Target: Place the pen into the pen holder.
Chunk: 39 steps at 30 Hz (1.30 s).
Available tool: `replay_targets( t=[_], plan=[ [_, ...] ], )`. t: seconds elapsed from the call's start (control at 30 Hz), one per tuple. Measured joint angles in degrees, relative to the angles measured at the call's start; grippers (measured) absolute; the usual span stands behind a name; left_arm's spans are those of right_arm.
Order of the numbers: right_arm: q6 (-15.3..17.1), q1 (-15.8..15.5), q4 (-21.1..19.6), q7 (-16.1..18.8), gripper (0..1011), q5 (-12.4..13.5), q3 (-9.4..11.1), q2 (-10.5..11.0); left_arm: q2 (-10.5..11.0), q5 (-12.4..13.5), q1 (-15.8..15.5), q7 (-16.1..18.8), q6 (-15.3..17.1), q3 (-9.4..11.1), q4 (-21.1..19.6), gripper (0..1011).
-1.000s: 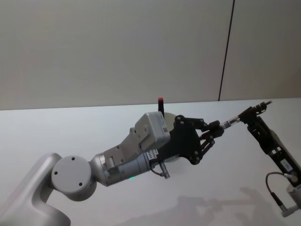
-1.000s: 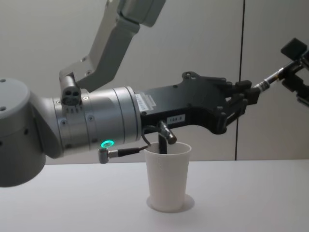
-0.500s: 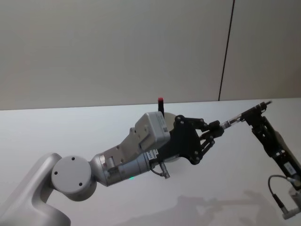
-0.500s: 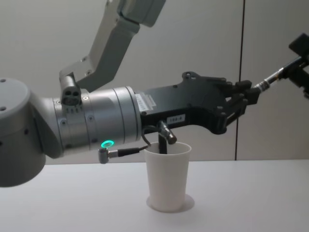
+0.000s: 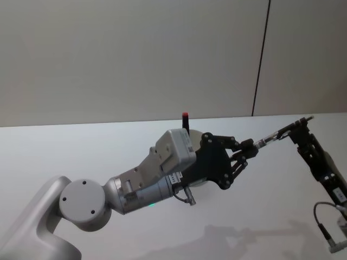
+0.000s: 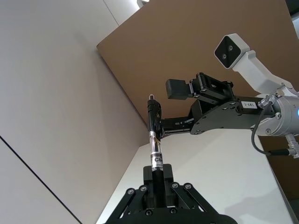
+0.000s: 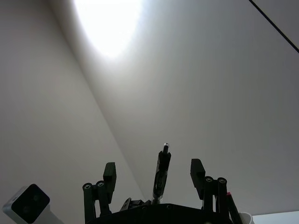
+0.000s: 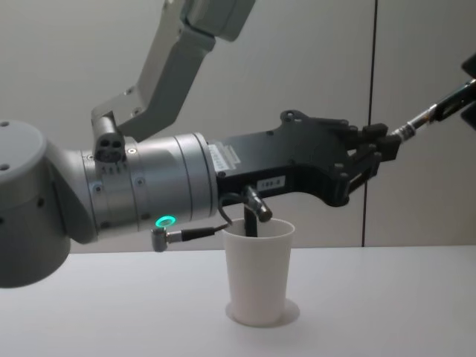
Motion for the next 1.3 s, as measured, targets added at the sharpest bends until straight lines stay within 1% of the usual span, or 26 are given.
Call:
replay_targets(
  t=[0.33, 0.67, 0.77, 0.8, 0.83, 0.87, 0.9, 1.03, 1.07, 1.1, 1.17, 1.23, 1.3],
  plan=[
    [-0.6, 0.2, 0.5, -0.5, 1001, 0.8, -0.1, -0.1, 0.0, 0.0, 0.0, 0.0, 0.0, 0.0, 0.0, 130],
    [-0.4, 1.0, 1.1, -0.9, 1000, 0.8, -0.6, -0.5, 0.0, 0.0, 0.0, 0.0, 0.0, 0.0, 0.0, 130],
    [-0.3, 1.2, 1.3, -0.9, 954, 0.8, -0.7, -0.6, 0.0, 0.0, 0.0, 0.0, 0.0, 0.0, 0.0, 129],
    [-0.2, 1.3, 1.4, -1.0, 917, 0.8, -0.8, -0.7, 0.0, 0.0, 0.0, 0.0, 0.0, 0.0, 0.0, 129],
    [-0.2, 1.3, 1.4, -1.0, 907, 0.8, -0.8, -0.7, 0.0, 0.0, 0.0, 0.0, 0.0, 0.0, 0.0, 129],
    [-0.1, 1.5, 1.5, -1.0, 865, 0.7, -1.0, -0.8, 0.0, 0.0, 0.0, 0.0, 0.0, 0.0, 0.0, 129],
    [-0.1, 1.5, 1.5, -1.0, 865, 0.7, -1.0, -0.8, 0.0, 0.0, 0.0, 0.0, 0.0, 0.0, 0.0, 129],
    [0.0, 1.8, 1.7, -1.1, 723, 0.6, -1.2, -1.0, 0.0, 0.0, 0.0, 0.0, 0.0, 0.0, 0.0, 129],
    [0.0, 1.8, 1.7, -1.1, 723, 0.6, -1.2, -1.0, 0.0, 0.0, 0.0, 0.0, 0.0, 0.0, 0.0, 129],
    [0.0, 1.9, 1.8, -1.1, 667, 0.5, -1.3, -1.0, 0.0, 0.0, 0.0, 0.0, 0.0, 0.0, 0.0, 129],
    [0.0, 1.9, 1.8, -1.1, 626, 0.5, -1.4, -1.1, 0.0, 0.0, 0.0, 0.0, 0.0, 0.0, 0.0, 129],
    [0.1, 2.0, 1.9, -1.1, 544, 0.5, -1.5, -1.1, 0.0, 0.0, 0.0, 0.0, 0.0, 0.0, 0.0, 129],
    [0.1, 2.1, 1.9, -1.1, 505, 0.4, -1.5, -1.1, 0.0, 0.0, 0.0, 0.0, 0.0, 0.0, 0.0, 129]
  ],
)
